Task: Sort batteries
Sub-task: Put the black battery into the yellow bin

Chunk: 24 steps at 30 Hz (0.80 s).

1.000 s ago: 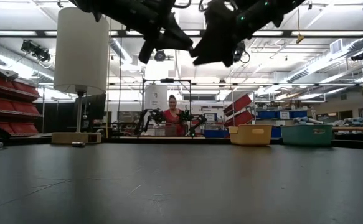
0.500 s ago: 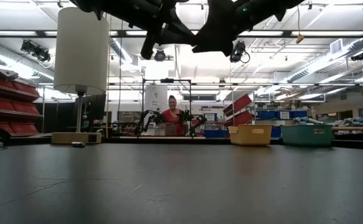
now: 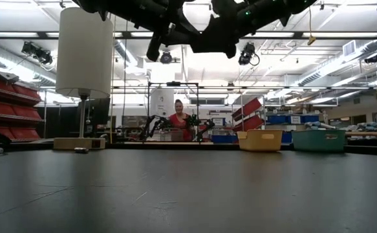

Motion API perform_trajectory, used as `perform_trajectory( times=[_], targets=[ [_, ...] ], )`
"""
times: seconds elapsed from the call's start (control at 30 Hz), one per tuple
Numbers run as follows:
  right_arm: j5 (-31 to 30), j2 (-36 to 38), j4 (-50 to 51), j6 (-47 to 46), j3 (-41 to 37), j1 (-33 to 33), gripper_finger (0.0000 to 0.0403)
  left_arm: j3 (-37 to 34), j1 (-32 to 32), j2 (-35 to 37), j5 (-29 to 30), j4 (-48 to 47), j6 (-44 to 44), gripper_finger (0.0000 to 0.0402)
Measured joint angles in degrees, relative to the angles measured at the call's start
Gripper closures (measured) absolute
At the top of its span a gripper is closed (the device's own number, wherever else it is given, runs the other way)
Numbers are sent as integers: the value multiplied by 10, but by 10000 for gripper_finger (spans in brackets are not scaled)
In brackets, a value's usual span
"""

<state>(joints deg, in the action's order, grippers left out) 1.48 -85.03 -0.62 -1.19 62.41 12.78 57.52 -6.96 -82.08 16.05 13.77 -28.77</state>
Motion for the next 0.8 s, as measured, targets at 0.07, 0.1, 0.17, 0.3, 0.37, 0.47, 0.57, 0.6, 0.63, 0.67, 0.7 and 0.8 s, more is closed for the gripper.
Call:
perform_trajectory(
  times=[0.07, 0.1, 0.17, 0.3, 0.37, 0.47, 0.57, 0.6, 0.63, 0.67, 0.7, 0.8],
  targets=[
    [0, 0, -3, 7, 0, 0, 297, 0, 0, 0, 2, -2, -1, 347],
    [0, 0, -3, 10, 0, 0, 310, 0, 0, 0, 2, -4, -1, 347],
    [0, 0, -1, 13, 0, 0, 334, 0, 0, 0, 2, -4, -1, 347],
    [11, 0, -2, 14, 0, 2, 350, 0, 0, 0, 2, -10, -6, 346],
    [12, 0, 0, 14, 0, 3, 350, 0, -1, 0, 3, -15, -18, 333],
    [13, 0, 11, 14, 0, 7, 350, 1, -2, 0, 5, -31, -28, 287],
    [10, 0, 36, 14, 3, 19, 350, 1, -3, 0, 12, -57, -36, 228],
    [6, 0, 51, 14, 8, 23, 350, 1, -4, 0, 14, -69, -45, 210],
    [-2, 0, 66, 14, 13, 28, 350, 1, -6, 0, 15, -84, -56, 195],
    [-10, 0, 81, 14, 19, 34, 350, 1, -6, 0, 14, -102, -74, 183],
    [-21, 0, 98, 13, 26, 42, 350, 0, -8, 2, 14, -120, -91, 176],
    [-70, 0, 175, -11, 45, 78, 350, 0, -8, 6, 12, -147, -122, 171]
  ],
)
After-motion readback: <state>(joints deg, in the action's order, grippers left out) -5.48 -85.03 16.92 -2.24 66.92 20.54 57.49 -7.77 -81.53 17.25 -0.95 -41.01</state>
